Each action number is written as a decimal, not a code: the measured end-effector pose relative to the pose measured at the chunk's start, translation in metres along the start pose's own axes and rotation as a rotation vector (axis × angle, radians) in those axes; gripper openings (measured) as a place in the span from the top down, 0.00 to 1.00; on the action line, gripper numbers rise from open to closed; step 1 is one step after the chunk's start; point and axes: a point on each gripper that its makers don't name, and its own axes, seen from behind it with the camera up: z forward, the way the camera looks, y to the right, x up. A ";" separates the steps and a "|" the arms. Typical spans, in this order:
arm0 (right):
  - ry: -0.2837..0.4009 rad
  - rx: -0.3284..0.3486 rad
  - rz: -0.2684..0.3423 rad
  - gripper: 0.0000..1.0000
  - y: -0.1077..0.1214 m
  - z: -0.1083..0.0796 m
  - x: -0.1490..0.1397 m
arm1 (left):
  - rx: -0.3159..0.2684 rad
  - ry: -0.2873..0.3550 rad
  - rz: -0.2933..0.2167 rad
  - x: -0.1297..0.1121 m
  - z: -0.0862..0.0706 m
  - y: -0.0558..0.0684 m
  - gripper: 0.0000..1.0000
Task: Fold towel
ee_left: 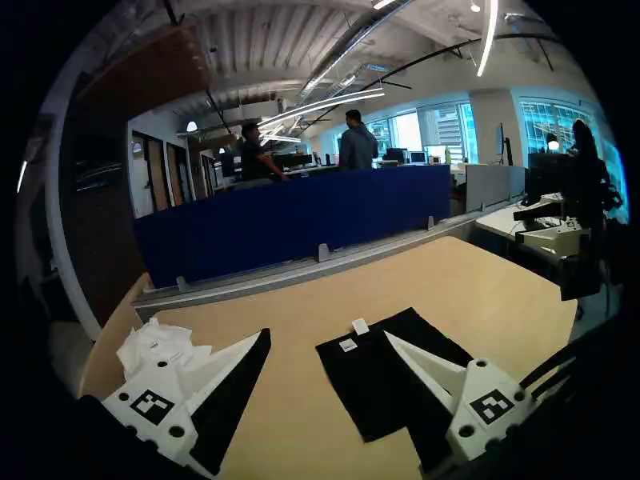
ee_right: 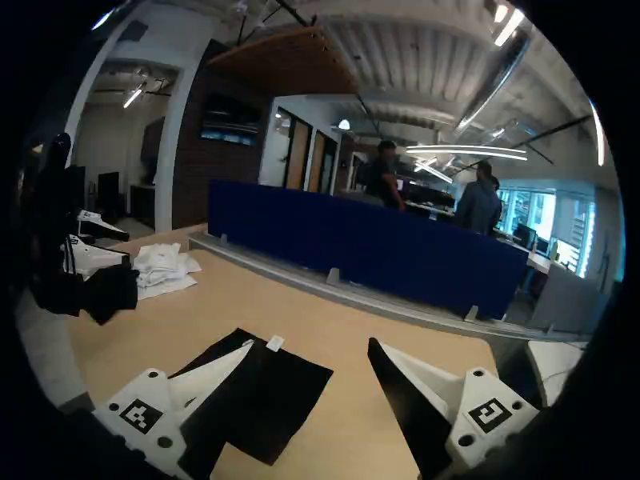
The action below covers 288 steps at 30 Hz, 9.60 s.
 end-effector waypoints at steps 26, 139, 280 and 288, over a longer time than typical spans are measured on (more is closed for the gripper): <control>-0.179 0.063 -0.001 0.00 -0.033 0.056 -0.121 | -0.216 -0.272 0.057 -0.148 0.066 0.060 0.06; -0.599 0.270 0.028 0.88 -0.078 0.054 -0.313 | -0.296 -0.645 0.074 -0.290 0.080 0.095 0.93; -0.613 0.060 0.035 0.03 0.018 0.149 -0.256 | -0.161 -0.618 -0.133 -0.219 0.188 0.044 0.38; -0.598 0.075 0.030 0.00 0.013 0.139 -0.249 | -0.169 -0.614 -0.143 -0.216 0.174 0.047 0.24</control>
